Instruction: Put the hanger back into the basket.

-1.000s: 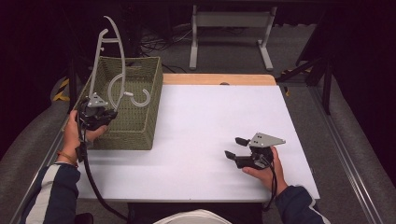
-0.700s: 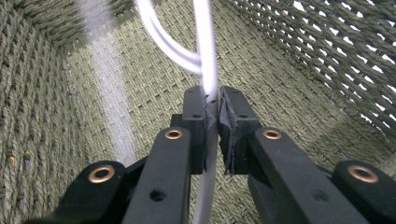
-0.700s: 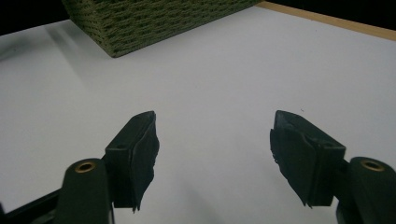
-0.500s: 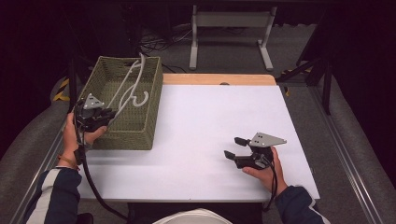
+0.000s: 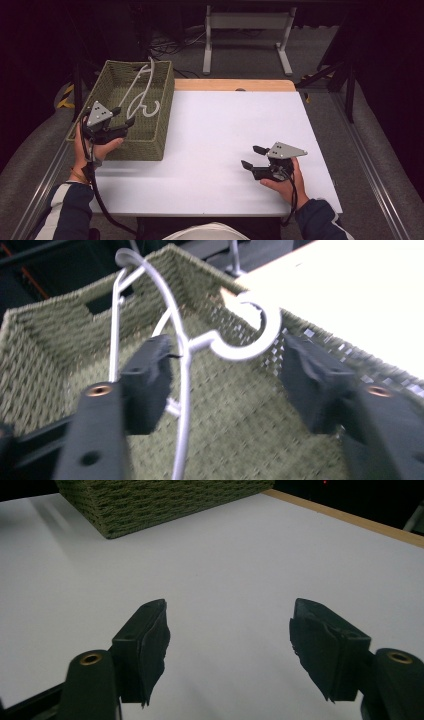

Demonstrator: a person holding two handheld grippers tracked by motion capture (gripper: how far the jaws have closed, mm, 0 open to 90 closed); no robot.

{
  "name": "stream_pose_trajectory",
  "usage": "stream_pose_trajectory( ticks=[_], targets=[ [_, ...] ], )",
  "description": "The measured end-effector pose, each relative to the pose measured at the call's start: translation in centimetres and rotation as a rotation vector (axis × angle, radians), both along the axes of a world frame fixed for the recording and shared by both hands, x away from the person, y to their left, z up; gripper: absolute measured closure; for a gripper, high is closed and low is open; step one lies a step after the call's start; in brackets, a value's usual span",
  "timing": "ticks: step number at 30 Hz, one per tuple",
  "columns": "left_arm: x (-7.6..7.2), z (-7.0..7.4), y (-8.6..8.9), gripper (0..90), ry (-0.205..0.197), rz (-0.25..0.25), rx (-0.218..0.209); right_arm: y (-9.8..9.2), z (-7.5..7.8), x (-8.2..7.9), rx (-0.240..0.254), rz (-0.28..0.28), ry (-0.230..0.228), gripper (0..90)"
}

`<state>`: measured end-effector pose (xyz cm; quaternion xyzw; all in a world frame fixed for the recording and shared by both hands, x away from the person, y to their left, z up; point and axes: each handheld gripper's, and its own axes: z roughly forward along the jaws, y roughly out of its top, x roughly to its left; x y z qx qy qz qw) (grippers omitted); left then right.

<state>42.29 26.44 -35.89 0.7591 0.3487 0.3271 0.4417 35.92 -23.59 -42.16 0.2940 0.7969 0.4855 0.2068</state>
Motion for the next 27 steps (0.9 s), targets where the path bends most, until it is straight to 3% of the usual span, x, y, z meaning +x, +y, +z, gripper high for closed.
stream_pose_trajectory(
  ticks=[9, 11, 16, 27],
  targets=[
    [-1.1, 0.7, -1.6, 12.7, -0.068, -0.073, -0.042, 0.0, 0.3, -0.1, -0.004, -0.009, -0.018, 31.9],
    [-1.4, 0.8, -1.9, 11.1, -0.084, -0.093, -0.049, -0.1, 0.5, -0.2, 0.011, -0.010, -0.018, 31.9],
    [-2.3, 0.8, -2.9, 7.1, -0.117, -0.148, -0.081, -0.1, 0.7, -0.4, -0.004, -0.025, -0.044, 31.6],
    [-4.0, 1.0, -4.6, 4.4, -0.164, -0.219, -0.091, 0.0, 1.1, -0.9, -0.034, -0.051, -0.103, 27.4]
  ],
)
